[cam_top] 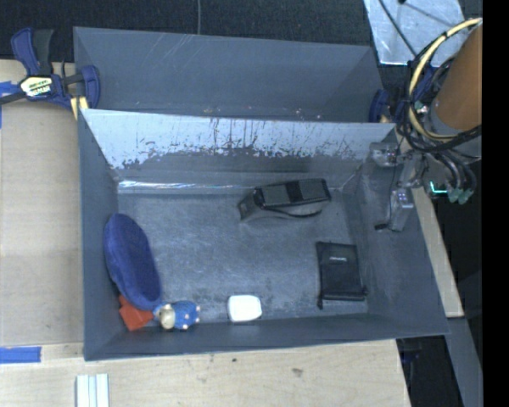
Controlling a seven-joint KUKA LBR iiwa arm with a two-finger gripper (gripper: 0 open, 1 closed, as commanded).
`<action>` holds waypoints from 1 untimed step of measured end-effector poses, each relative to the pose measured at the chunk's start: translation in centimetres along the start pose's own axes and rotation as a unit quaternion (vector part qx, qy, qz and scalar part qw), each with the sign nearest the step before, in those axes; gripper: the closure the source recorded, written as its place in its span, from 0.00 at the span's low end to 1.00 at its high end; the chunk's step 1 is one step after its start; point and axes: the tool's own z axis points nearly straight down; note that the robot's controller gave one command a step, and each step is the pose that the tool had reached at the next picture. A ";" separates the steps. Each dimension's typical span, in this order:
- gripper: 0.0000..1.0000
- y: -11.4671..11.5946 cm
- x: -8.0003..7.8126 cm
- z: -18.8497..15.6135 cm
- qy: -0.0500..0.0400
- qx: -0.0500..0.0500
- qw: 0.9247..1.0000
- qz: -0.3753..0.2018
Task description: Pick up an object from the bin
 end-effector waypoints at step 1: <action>0.00 1.3 -1.1 8.8 -0.001 0.000 0.997 -0.078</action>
Offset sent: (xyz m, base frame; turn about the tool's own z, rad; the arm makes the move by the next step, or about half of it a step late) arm 0.0115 0.0123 -0.0849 -0.1562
